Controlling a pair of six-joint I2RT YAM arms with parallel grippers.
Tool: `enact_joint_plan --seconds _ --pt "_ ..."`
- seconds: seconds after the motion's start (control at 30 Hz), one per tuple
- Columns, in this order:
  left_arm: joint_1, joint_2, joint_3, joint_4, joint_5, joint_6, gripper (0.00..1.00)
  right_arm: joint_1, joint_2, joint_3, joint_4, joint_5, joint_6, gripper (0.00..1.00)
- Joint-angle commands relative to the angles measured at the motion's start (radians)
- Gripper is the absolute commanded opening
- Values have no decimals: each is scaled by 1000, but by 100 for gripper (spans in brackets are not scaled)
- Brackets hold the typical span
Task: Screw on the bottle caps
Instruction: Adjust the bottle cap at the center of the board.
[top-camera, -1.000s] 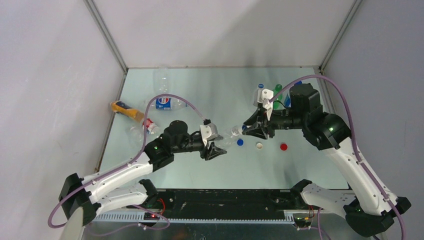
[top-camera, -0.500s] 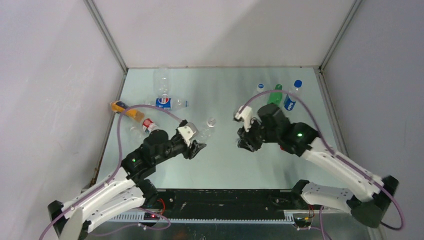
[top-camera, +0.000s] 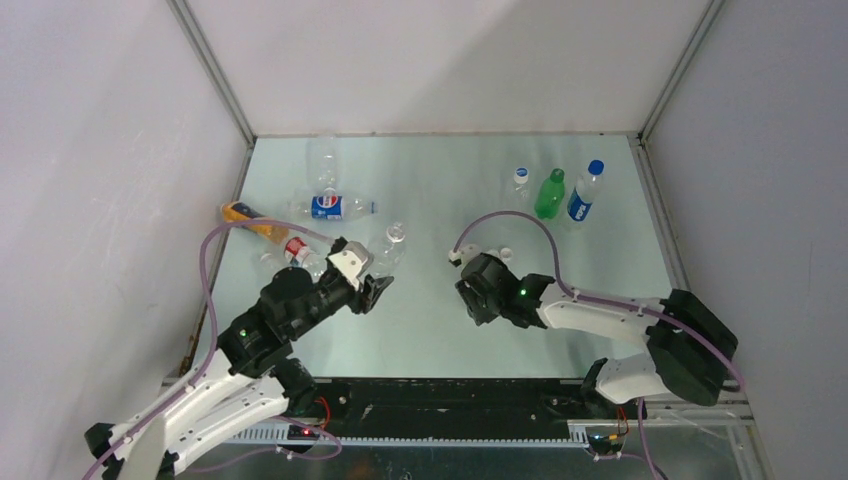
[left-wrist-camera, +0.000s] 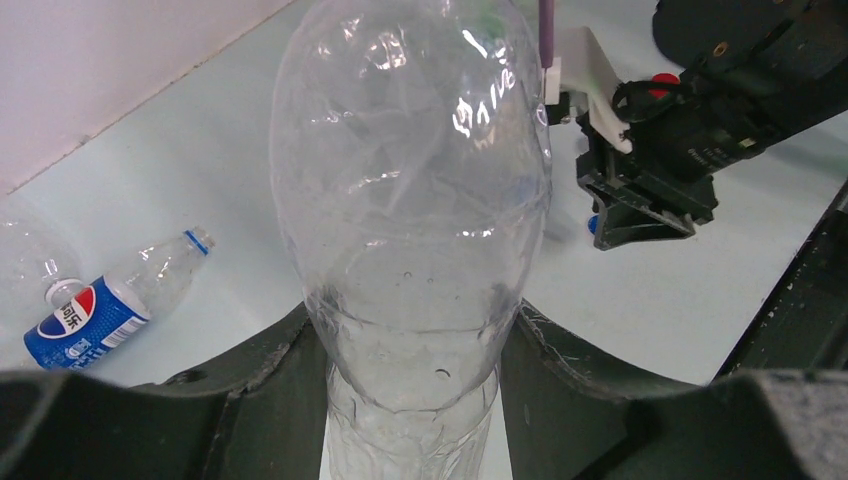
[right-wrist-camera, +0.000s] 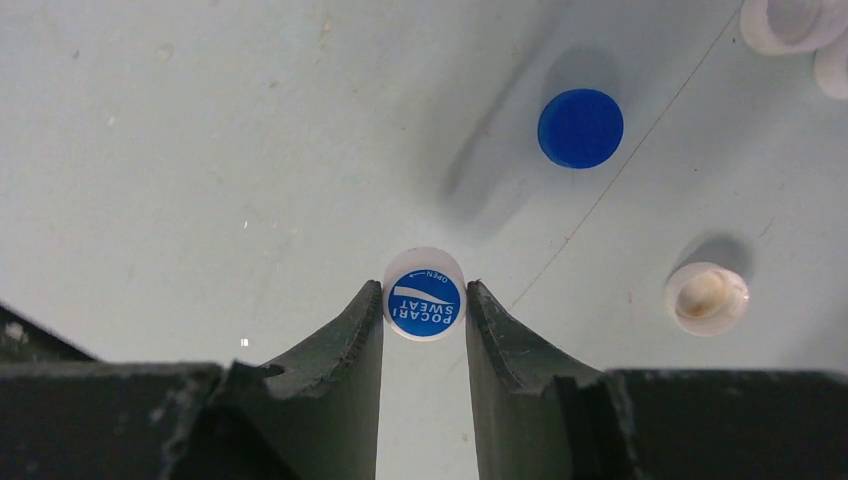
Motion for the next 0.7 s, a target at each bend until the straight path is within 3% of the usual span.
enact_joint_plan --seconds 0.0,0.2,0.37,0.4,0.53,0.67 --pt "6 10 35 12 -16 -1 1 23 70 -15 133 120 167 10" --pt "7 40 39 39 -4 27 1 41 155 -14 142 143 231 18" --pt "6 56 37 51 1 29 1 35 149 4 111 79 203 42" --pt "6 56 36 51 0 33 1 29 146 36 76 48 178 49" --pt "7 58 30 67 0 47 1 7 103 121 -59 -14 60 64" --pt "6 56 37 76 12 62 1 -54 43 175 -152 -115 -108 65"
